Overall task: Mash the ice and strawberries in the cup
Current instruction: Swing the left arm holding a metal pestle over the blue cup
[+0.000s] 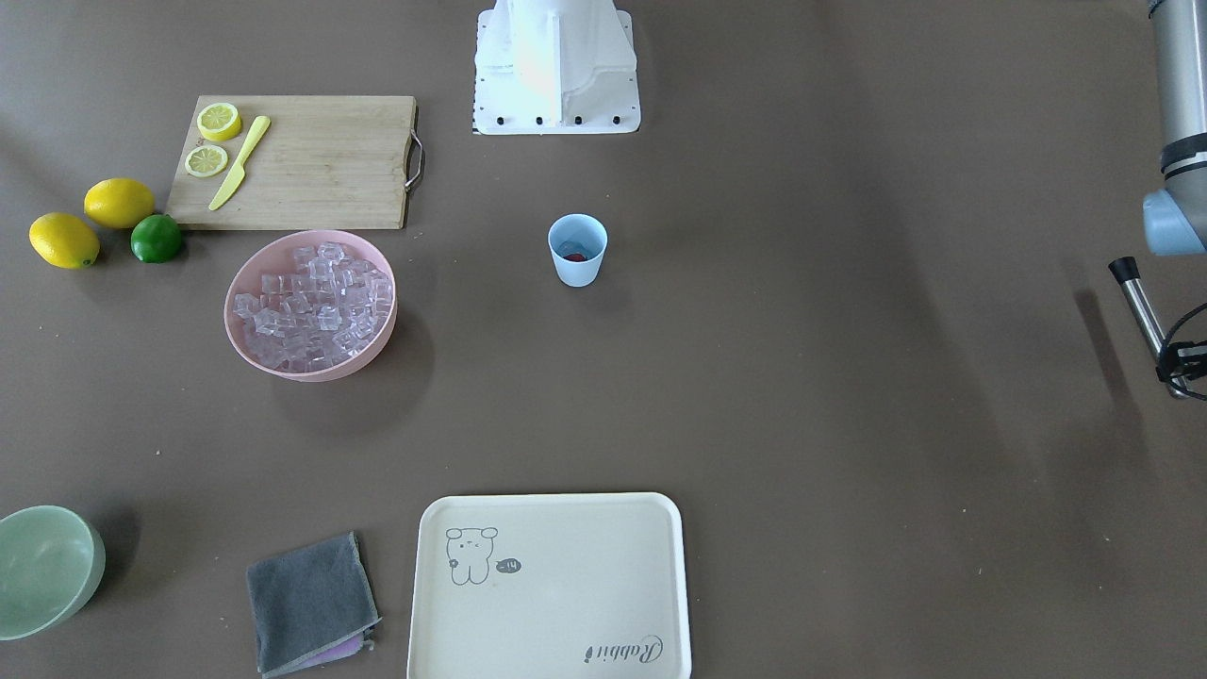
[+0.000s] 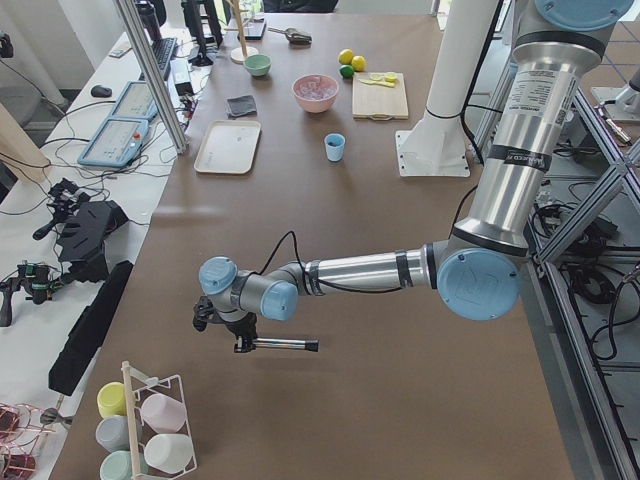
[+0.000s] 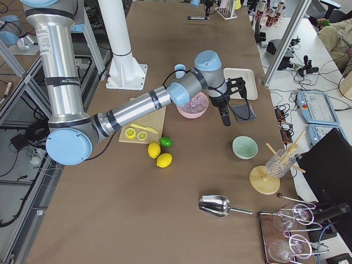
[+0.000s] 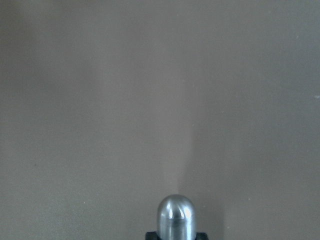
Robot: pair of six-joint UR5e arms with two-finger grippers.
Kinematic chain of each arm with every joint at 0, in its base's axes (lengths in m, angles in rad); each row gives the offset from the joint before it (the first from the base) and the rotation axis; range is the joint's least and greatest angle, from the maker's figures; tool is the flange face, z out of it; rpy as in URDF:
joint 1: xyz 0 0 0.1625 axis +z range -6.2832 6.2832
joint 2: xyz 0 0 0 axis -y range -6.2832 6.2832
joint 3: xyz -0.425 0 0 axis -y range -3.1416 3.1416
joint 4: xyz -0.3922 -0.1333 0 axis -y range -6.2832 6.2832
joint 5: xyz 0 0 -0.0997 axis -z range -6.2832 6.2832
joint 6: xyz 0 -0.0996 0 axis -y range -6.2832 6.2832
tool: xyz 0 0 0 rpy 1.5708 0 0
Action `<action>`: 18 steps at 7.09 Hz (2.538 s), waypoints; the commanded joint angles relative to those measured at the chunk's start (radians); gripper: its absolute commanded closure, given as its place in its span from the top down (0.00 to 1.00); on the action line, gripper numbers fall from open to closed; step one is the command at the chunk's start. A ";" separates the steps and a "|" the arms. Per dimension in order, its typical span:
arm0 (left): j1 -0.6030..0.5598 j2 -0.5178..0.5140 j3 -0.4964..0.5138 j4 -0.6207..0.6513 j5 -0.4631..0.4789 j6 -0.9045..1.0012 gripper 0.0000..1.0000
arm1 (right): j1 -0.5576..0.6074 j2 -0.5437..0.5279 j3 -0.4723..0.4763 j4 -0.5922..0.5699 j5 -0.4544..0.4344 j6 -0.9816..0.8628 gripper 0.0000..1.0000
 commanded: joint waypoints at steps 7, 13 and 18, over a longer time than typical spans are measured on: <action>0.026 -0.237 -0.347 -0.082 0.004 -0.167 0.00 | -0.001 -0.018 0.003 -0.002 0.015 0.001 1.00; 0.307 -0.298 -0.467 -0.496 0.117 -0.518 0.00 | -0.007 -0.018 -0.074 0.001 0.004 0.005 1.00; 0.567 -0.289 -0.486 -0.884 0.326 -0.667 0.00 | -0.011 -0.005 -0.080 0.001 -0.005 0.002 1.00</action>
